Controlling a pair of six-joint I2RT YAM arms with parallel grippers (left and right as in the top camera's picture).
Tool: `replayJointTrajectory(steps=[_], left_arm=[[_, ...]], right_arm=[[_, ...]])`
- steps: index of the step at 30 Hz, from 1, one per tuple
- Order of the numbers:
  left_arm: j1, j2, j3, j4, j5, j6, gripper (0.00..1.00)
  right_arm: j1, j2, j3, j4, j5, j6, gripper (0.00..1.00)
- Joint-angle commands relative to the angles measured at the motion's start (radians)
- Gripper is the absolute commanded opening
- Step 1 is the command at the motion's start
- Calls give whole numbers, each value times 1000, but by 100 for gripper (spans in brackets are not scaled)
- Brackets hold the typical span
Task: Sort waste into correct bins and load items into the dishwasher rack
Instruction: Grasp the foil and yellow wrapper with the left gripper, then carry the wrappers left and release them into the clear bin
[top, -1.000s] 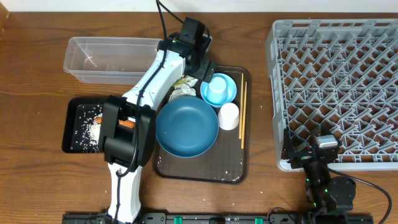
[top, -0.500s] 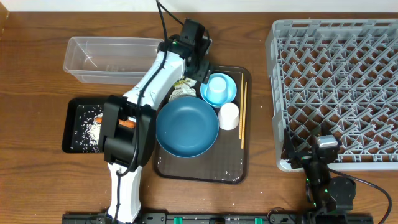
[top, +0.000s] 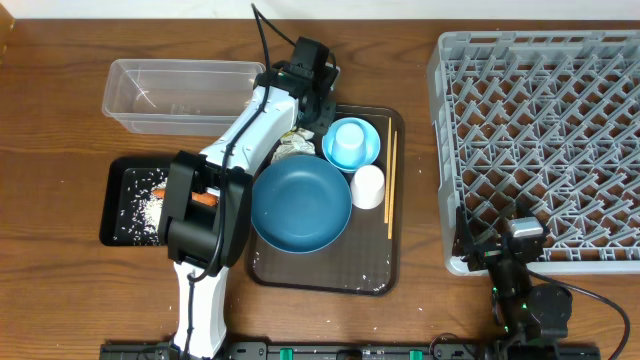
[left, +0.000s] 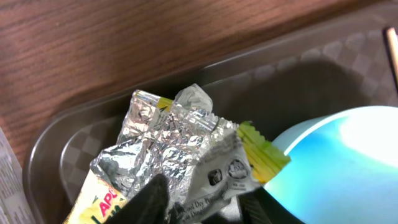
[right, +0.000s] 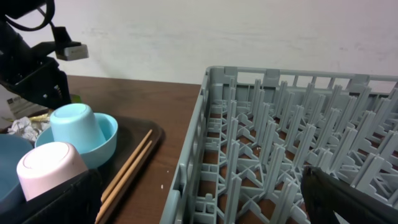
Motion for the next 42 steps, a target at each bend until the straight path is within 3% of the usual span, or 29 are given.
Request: replayJointTrajectory(steps=[1, 6, 8, 28, 35, 38, 42], left_arm=[[-1, 10, -2, 0, -2, 4, 29], [-3, 5, -2, -2, -2, 4, 18], [-7, -5, -1, -5, -2, 3, 6], [-65, -256, 0, 3, -16, -109, 6], [5, -280, 0, 97, -337, -188, 6], [69, -279, 0, 136, -366, -219, 6], [169, -279, 0, 159, -365, -352, 6]], right_arm=[[-11, -2, -1, -4, 2, -11, 99], [-11, -2, -1, -4, 2, -11, 99], [-11, -2, -1, -4, 2, -11, 99], [-11, -2, -1, -4, 2, -11, 99], [-11, -2, -1, -4, 2, -11, 99], [-11, -2, -1, -4, 2, -11, 99], [-11, -2, -1, -4, 2, -11, 99]])
